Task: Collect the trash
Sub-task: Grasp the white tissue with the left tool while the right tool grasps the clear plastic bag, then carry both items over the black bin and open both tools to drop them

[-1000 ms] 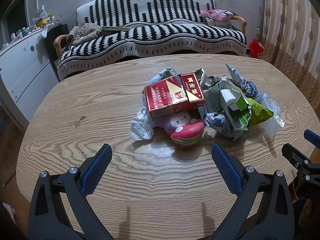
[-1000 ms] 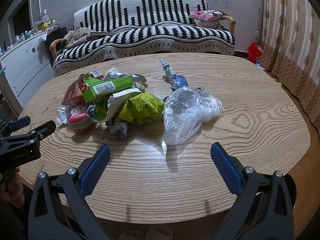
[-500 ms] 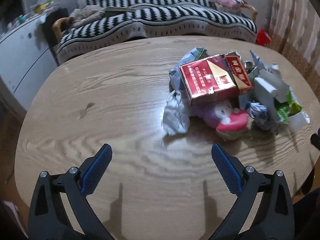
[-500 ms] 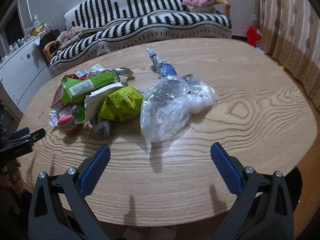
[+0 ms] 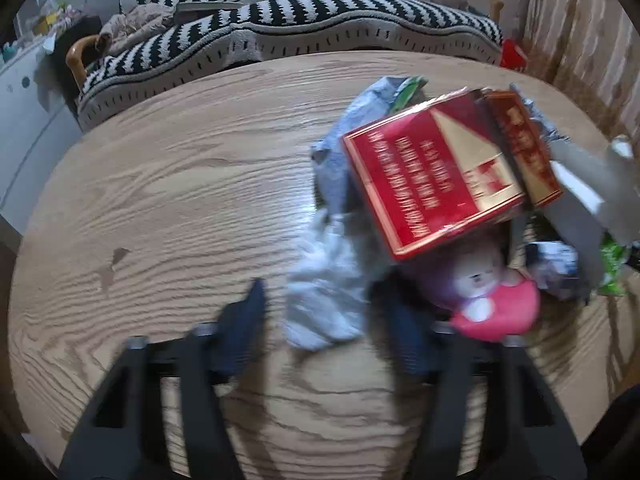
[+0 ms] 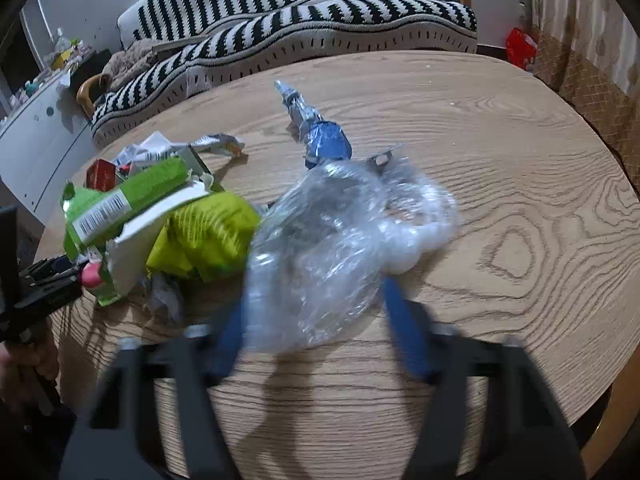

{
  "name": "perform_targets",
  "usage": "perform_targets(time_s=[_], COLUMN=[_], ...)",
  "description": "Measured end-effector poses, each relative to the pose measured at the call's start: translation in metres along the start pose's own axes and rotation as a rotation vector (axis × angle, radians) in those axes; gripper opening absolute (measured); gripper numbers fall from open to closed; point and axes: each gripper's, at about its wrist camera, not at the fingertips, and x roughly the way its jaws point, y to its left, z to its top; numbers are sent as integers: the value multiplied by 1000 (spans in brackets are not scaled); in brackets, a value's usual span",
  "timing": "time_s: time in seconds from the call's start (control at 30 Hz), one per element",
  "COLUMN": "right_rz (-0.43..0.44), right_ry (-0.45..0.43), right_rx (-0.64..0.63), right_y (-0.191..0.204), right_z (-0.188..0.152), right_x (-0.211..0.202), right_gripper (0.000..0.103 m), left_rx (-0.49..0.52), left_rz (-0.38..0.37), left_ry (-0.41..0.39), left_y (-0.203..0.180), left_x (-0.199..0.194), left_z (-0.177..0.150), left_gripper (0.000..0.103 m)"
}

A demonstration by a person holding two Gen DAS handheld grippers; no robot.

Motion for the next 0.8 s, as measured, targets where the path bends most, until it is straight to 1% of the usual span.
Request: perform_targets(time_s=[0.03, 0.07, 0.1, 0.13, 0.27, 0.33, 0.4, 0.47, 0.5, 0.57, 0.6, 0.63, 0.7, 0.8], right_rz=[5, 5, -4, -11, -16, -19, -21, -20, -23, -30, -36, -46, -63, -98], right_ry=[2, -6, -26, -50, -157, -183, -206, -220, -230, -248, -256, -264, -276, -293], right_rx=[3, 4, 0, -5, 9, 23, 32, 45, 51, 61, 64, 71, 85, 118], right_y=[-1, -1, -2, -2, -10, -15, -21, -28, -32, -40, -45, -51, -61, -85], right_z=[0, -1, -2, -2, -4, -4, -7, -7, -8, -9, -9, -9, -13, -21], right_x=[0, -2, -7, -14, -45, -53, -62, -69, -74, -83, -88, -93, -102, -118], right_gripper=[11, 8, 4, 3, 3, 3, 3, 3, 3, 3, 3, 3, 3, 3], left_rx=[4, 9, 6, 3, -41, -68, -91, -126, -162, -216, -225, -230, -223, -165], left_rz=[-7, -16, -15, -14, -29, -31, -14, 19, 36, 43, 41, 31, -5, -78], left_ry=[-5, -10, -22, -32, -79, -105, -136, -192, -235, -295, -309, -325, -332, -334], left_y=[-2, -4, -5, -4, 4, 9, 12, 18, 25, 31, 30, 27, 12, -28], left_x=[-2, -6, -11, -15, -40, -52, -64, -80, -91, -108, -112, -118, -123, -129], left_z=[-1, -2, -4, -4, -6, -7, -8, -5, -1, 8, 11, 16, 22, 30], left_gripper=[26, 16, 12, 7, 3, 3, 2, 2, 2, 2, 2, 2, 2, 2])
